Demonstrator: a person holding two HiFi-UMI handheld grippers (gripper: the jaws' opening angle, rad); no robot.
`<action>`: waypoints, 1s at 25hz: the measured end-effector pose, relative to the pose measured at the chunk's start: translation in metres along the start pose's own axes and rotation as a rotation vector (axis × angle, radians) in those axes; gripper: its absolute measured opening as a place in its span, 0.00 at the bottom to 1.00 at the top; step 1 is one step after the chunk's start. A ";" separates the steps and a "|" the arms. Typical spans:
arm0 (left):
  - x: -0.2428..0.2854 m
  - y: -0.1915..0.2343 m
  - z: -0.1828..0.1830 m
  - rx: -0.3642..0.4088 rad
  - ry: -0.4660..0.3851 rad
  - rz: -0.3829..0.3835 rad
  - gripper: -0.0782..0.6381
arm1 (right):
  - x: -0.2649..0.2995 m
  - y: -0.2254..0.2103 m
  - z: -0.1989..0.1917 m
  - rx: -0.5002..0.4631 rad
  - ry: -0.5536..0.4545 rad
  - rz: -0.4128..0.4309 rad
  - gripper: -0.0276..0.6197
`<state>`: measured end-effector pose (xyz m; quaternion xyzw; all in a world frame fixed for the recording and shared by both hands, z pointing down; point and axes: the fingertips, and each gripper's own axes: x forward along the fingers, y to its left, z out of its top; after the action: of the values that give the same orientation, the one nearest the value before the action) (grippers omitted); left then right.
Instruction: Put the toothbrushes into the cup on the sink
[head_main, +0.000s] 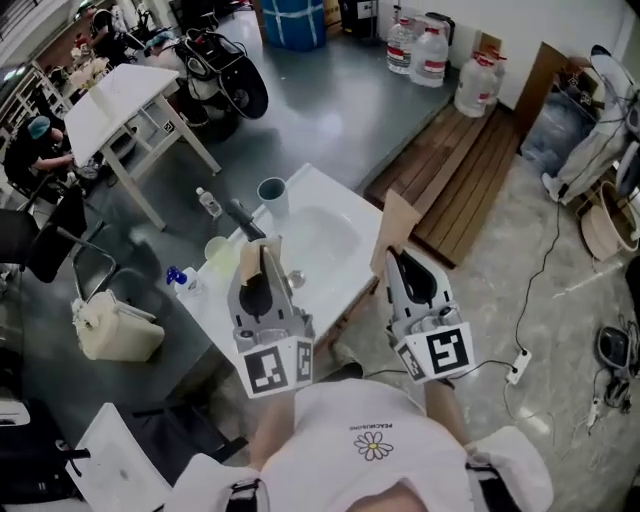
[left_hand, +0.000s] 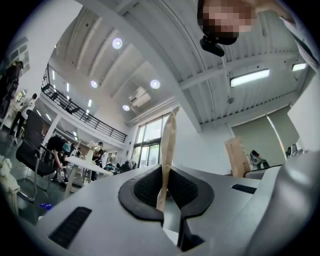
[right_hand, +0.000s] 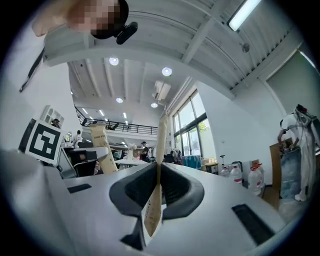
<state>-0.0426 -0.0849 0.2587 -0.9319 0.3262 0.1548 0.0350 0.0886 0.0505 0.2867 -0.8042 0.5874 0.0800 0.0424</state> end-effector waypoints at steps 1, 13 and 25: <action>0.011 0.008 -0.001 -0.001 -0.005 0.023 0.16 | 0.018 -0.002 0.000 -0.004 -0.001 0.024 0.09; 0.040 0.096 0.001 0.072 -0.032 0.349 0.16 | 0.157 0.023 -0.006 0.049 -0.032 0.312 0.08; 0.011 0.107 0.014 0.174 -0.055 0.615 0.16 | 0.199 0.047 -0.004 0.108 -0.077 0.517 0.09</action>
<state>-0.1047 -0.1734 0.2464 -0.7787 0.6034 0.1549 0.0748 0.1034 -0.1507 0.2562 -0.6204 0.7747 0.0871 0.0858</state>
